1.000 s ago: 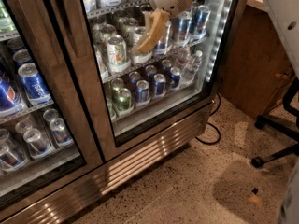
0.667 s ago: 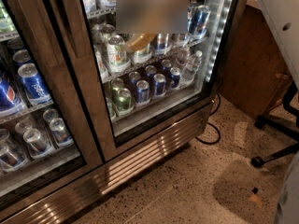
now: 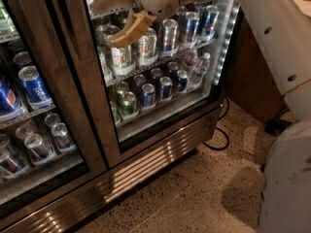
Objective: Open right fridge door
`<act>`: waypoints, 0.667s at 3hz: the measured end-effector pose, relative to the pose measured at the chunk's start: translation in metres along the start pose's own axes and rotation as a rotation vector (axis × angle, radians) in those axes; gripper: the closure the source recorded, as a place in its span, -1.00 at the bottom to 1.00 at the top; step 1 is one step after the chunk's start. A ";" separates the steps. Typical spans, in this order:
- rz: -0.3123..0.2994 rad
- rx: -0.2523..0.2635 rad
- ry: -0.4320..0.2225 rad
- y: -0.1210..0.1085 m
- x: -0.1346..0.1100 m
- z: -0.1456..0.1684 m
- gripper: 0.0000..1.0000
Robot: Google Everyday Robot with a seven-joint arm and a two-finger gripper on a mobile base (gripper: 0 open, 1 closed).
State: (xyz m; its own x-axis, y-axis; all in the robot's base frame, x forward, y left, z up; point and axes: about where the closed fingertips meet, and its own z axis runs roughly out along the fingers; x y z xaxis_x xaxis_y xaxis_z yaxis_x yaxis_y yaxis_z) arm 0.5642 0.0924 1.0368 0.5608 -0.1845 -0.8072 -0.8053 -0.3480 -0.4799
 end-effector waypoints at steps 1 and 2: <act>-0.004 -0.008 -0.020 -0.001 -0.001 0.005 -0.24; -0.013 -0.008 -0.022 -0.003 -0.002 0.004 -0.22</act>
Offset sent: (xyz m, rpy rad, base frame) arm 0.0281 0.0147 0.0271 0.0342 -0.0700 0.0545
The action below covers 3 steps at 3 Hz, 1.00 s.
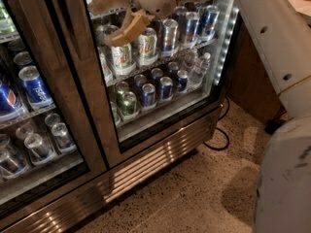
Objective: Open right fridge door
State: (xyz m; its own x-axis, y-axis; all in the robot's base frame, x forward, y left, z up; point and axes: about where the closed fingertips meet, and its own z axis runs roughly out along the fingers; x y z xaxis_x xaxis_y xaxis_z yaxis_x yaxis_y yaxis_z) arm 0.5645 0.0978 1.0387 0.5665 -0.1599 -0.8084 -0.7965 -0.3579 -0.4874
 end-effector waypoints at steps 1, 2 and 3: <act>-0.007 -0.001 0.000 -0.001 -0.002 -0.001 -0.26; -0.014 -0.002 0.001 -0.002 -0.004 -0.001 -0.26; -0.021 -0.004 0.003 -0.003 -0.007 -0.002 -0.24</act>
Offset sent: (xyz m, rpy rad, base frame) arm 0.0560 0.0287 0.0667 0.0026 -0.1744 0.0771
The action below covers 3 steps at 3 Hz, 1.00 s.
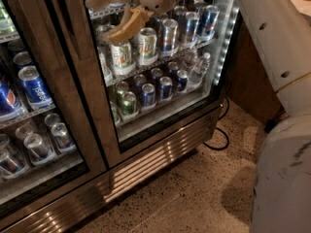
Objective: Open right fridge door
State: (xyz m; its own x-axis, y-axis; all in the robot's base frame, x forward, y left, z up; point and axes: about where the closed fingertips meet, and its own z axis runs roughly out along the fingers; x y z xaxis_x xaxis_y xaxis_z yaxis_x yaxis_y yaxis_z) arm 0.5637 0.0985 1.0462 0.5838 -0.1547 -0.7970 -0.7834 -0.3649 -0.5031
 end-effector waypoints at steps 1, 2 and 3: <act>-0.006 -0.002 0.001 -0.001 -0.003 0.000 -0.22; -0.004 -0.036 0.043 -0.004 -0.008 0.001 -0.20; -0.004 -0.036 0.043 -0.002 -0.009 0.000 -0.14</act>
Offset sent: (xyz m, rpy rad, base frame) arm 0.0162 0.0820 0.1280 -0.0547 -0.2153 0.1304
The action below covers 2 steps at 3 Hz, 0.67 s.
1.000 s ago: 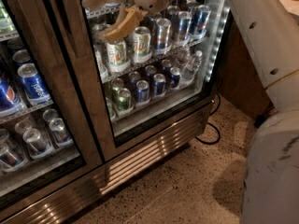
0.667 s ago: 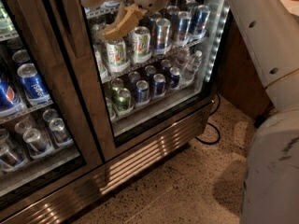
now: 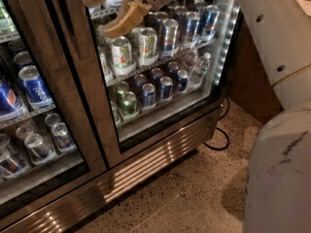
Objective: Open right fridge door
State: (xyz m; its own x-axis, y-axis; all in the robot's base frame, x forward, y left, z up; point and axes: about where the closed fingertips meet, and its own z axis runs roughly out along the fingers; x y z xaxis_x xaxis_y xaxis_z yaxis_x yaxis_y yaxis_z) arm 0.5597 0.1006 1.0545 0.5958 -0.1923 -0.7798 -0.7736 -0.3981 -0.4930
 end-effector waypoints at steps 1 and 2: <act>-0.014 -0.015 -0.012 -0.006 -0.008 0.007 -0.14; -0.024 -0.027 -0.022 -0.011 -0.014 0.013 -0.10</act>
Offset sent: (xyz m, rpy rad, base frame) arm 0.0070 0.1268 0.0742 0.0300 -0.0351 0.2659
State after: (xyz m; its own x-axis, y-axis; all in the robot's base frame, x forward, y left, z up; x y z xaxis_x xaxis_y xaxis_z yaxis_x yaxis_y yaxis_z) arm 0.5567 0.1195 1.0655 0.6089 -0.1632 -0.7763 -0.7531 -0.4261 -0.5012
